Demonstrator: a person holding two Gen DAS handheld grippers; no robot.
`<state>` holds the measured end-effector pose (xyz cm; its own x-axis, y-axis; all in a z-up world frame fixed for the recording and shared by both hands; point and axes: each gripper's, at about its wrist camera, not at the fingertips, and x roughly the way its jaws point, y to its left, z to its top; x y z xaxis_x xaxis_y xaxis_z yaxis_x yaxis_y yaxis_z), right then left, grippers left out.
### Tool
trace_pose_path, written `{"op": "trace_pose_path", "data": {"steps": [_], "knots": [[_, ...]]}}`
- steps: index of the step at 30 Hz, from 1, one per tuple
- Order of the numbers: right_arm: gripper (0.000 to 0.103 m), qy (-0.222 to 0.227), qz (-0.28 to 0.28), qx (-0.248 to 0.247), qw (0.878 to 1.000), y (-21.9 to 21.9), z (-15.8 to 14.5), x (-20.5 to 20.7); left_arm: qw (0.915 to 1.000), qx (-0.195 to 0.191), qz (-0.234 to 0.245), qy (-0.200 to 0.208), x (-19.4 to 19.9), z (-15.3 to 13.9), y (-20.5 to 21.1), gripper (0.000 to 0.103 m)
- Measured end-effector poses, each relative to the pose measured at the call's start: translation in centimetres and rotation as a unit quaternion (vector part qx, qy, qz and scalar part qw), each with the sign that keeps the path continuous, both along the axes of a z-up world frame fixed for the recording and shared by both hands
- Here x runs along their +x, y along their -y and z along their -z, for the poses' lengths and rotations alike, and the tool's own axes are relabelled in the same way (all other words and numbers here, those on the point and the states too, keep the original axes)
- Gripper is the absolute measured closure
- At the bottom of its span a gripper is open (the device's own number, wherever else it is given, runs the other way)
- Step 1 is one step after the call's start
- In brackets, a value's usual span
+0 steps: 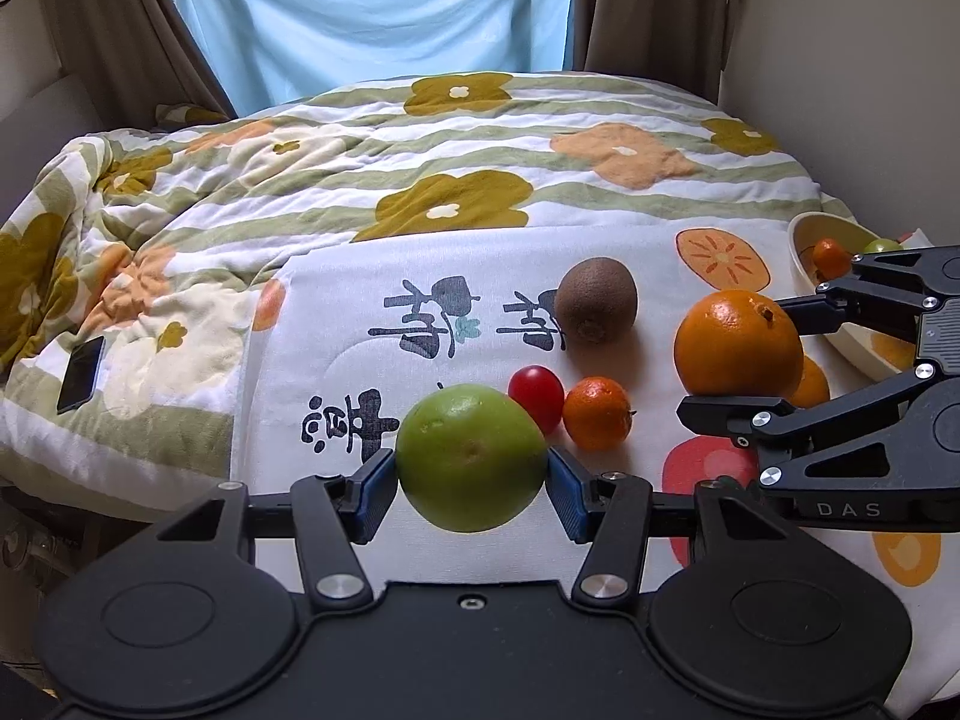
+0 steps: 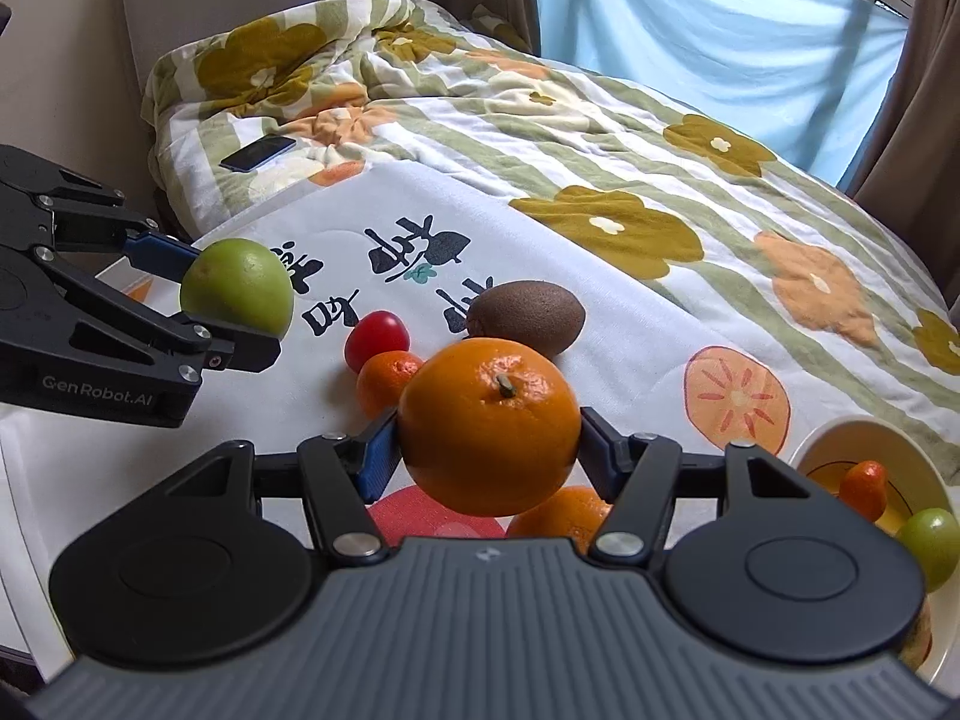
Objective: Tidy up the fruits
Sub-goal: 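Carry the green apple and orange over the duck bowl with both tools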
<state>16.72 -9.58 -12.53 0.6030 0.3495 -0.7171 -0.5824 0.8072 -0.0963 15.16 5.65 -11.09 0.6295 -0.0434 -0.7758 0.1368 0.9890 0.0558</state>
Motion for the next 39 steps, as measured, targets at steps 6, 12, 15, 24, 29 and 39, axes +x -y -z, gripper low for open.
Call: {"op": "trace_pose_path", "data": {"steps": [6, 12, 15, 24, 29, 39], "knots": [[0.027, 0.012, 0.013, 0.027, 0.999, 2.9, -2.8, -1.5, 0.9998, -0.007, -0.007, 0.018, -1.3, -2.4, 2.1, 0.045], [0.027, 0.015, 0.027, 0.041, 0.999, 6.5, -4.9, -2.4, 0.9991, -0.015, -0.009, 0.039, -2.5, -4.8, 5.3, 0.045], [0.027, 0.017, 0.036, 0.045, 0.998, 8.6, -5.8, -2.7, 0.9987, -0.018, -0.004, 0.047, -2.9, -5.8, 7.2, 0.045], [0.027, 0.025, 0.077, 0.046, 0.996, 16.1, -7.2, -3.1, 0.9978, -0.025, 0.020, 0.058, -2.4, -6.7, 13.8, 0.045], [0.027, 0.028, 0.095, 0.039, 0.994, 20.0, -6.9, -2.7, 0.9971, -0.030, 0.033, 0.061, -1.1, -6.4, 17.3, 0.045], [0.027, 0.020, 0.118, 0.038, 0.992, 25.6, -5.3, -0.6, 0.9967, -0.023, 0.051, 0.059, 2.5, -5.0, 23.0, 0.045]]}}
